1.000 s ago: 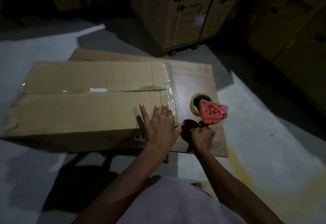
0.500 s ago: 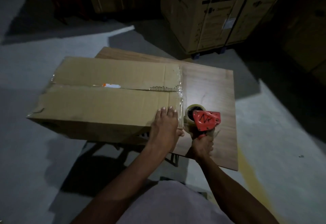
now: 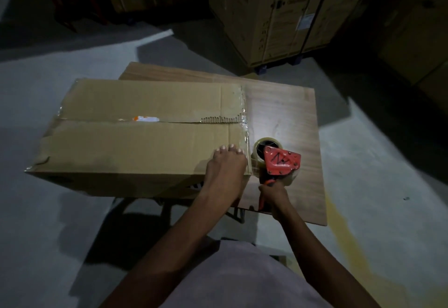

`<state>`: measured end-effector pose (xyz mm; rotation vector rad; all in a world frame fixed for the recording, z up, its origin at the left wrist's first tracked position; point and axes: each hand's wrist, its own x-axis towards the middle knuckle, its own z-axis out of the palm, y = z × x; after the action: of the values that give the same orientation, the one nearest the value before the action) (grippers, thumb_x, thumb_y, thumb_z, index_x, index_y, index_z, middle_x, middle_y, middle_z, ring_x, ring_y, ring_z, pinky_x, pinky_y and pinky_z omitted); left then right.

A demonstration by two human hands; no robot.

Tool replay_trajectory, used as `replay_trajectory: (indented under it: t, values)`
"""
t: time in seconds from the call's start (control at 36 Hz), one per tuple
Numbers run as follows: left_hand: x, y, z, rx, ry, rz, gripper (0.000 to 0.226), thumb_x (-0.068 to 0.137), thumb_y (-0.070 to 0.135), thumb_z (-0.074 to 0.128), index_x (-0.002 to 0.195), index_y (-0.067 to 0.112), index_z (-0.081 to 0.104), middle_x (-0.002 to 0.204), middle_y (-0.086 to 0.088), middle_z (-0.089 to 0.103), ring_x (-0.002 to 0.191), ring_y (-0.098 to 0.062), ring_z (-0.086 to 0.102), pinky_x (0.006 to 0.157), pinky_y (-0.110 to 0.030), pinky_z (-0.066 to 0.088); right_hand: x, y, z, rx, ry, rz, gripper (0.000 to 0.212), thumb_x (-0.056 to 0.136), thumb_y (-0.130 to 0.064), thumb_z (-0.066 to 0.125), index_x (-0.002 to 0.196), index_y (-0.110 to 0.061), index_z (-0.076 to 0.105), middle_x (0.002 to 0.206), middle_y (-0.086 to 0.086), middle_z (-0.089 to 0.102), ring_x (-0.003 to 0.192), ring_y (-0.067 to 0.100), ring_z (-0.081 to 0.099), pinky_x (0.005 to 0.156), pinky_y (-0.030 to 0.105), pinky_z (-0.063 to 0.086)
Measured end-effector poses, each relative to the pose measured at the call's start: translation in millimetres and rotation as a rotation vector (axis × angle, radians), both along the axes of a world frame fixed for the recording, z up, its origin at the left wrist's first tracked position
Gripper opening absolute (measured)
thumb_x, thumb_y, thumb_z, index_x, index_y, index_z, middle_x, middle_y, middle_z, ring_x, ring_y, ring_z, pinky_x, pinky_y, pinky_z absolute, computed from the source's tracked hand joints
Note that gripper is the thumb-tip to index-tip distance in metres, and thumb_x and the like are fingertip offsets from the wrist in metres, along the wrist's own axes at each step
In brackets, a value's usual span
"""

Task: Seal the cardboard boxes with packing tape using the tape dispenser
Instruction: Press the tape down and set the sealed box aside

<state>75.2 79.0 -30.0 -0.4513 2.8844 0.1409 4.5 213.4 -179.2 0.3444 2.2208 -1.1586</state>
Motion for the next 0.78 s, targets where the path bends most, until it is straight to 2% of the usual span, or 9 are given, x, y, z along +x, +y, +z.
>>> replay_trajectory:
  t: [0.06,0.14,0.25,0.36,0.44,0.53,0.64,0.69,0.78]
  values:
    - [-1.4,-6.8,5.4,0.018,-0.009,-0.032,0.053,0.087,0.009,0.077,0.135,0.009,0.054,0.13,-0.012,0.056,0.116,-0.029,0.056,0.086,-0.036,0.05,0.6,-0.5,13.2,-0.085,0.024,-0.01,0.01,0.098,-0.005,0.059,0.107,-0.002,0.063,0.102,0.02,0.065,0.078,0.03,0.063,0.061,0.032,0.055]
    - [-2.3,-22.5,18.9,0.093,-0.028,-0.085,0.039,0.082,0.026,0.084,0.114,0.014,0.065,0.113,-0.008,0.064,0.093,-0.025,0.062,0.069,-0.032,0.044,1.9,-3.0,40.6,-0.203,0.092,-0.006,0.028,0.106,-0.02,0.056,0.13,-0.007,0.062,0.119,0.015,0.066,0.109,0.032,0.063,0.092,0.045,0.057]
    - [-10.7,-44.9,28.9,0.195,-0.05,-0.118,0.042,0.075,0.051,0.084,0.068,0.022,0.054,0.084,-0.001,0.064,0.072,-0.022,0.059,0.059,-0.029,0.038,7.6,-8.4,81.1,-0.431,0.002,-0.046,0.049,0.109,-0.048,0.047,0.144,-0.015,0.056,0.133,0.007,0.064,0.112,0.027,0.065,0.089,0.039,0.056]
    - [-22.3,-63.7,29.6,0.248,0.033,-0.165,0.045,0.076,0.048,0.083,0.054,0.019,0.056,0.06,0.002,0.055,0.062,-0.024,0.056,0.051,-0.027,0.029,14.0,-21.3,102.1,-0.516,0.01,-0.014,0.048,0.106,-0.048,0.052,0.141,-0.015,0.058,0.128,0.012,0.069,0.106,0.028,0.068,0.084,0.039,0.053]
    - [-33.4,-78.7,27.8,0.322,0.119,-0.185,0.016,0.08,0.042,0.081,0.08,0.026,0.08,0.077,0.003,0.074,0.073,-0.02,0.068,0.063,-0.029,0.052,19.2,-28.3,107.8,-0.482,0.073,-0.013,0.046,0.099,-0.042,0.066,0.141,-0.025,0.056,0.12,-0.004,0.067,0.101,0.01,0.067,0.077,0.031,0.052]
    - [-44.1,-92.5,17.2,0.361,0.369,-0.119,0.02,0.089,0.041,0.073,0.083,0.023,0.081,0.077,0.001,0.075,0.072,-0.019,0.069,0.064,-0.032,0.053,25.3,-32.0,105.0,-0.431,0.109,-0.049,0.054,0.094,-0.037,0.075,0.142,-0.029,0.051,0.128,-0.005,0.068,0.114,0.012,0.068,0.08,0.031,0.056]
    - [-58.5,-108.5,-1.4,0.374,0.779,0.008,0.016,0.095,0.025,0.068,0.092,0.013,0.077,0.087,-0.007,0.073,0.08,-0.031,0.068,0.069,-0.04,0.051,33.7,-40.8,99.2,-0.4,0.165,-0.192,0.053,0.091,-0.031,0.079,0.137,-0.029,0.054,0.117,-0.003,0.072,0.1,0.005,0.069,0.081,0.032,0.057]
    - [-66.9,-116.9,-13.3,0.279,0.803,-0.03,0.022,0.096,0.023,0.065,0.112,0.012,0.073,0.104,-0.01,0.071,0.1,-0.034,0.064,0.086,-0.044,0.047,35.9,-46.8,98.4,-0.376,0.206,-0.252,0.06,0.09,-0.026,0.081,0.143,-0.026,0.052,0.114,-0.005,0.07,0.103,0.006,0.067,0.085,0.03,0.056]
    - [-78.2,-122.9,-31.4,0.176,0.603,-0.043,0.053,0.1,0.038,0.055,0.148,0.016,0.048,0.149,-0.013,0.047,0.141,-0.035,0.038,0.114,-0.049,0.03,31.3,-54.3,100.7,-0.251,0.284,-0.253,0.072,0.089,-0.03,0.083,0.151,-0.022,0.046,0.12,-0.002,0.065,0.108,0.01,0.064,0.096,0.035,0.055]
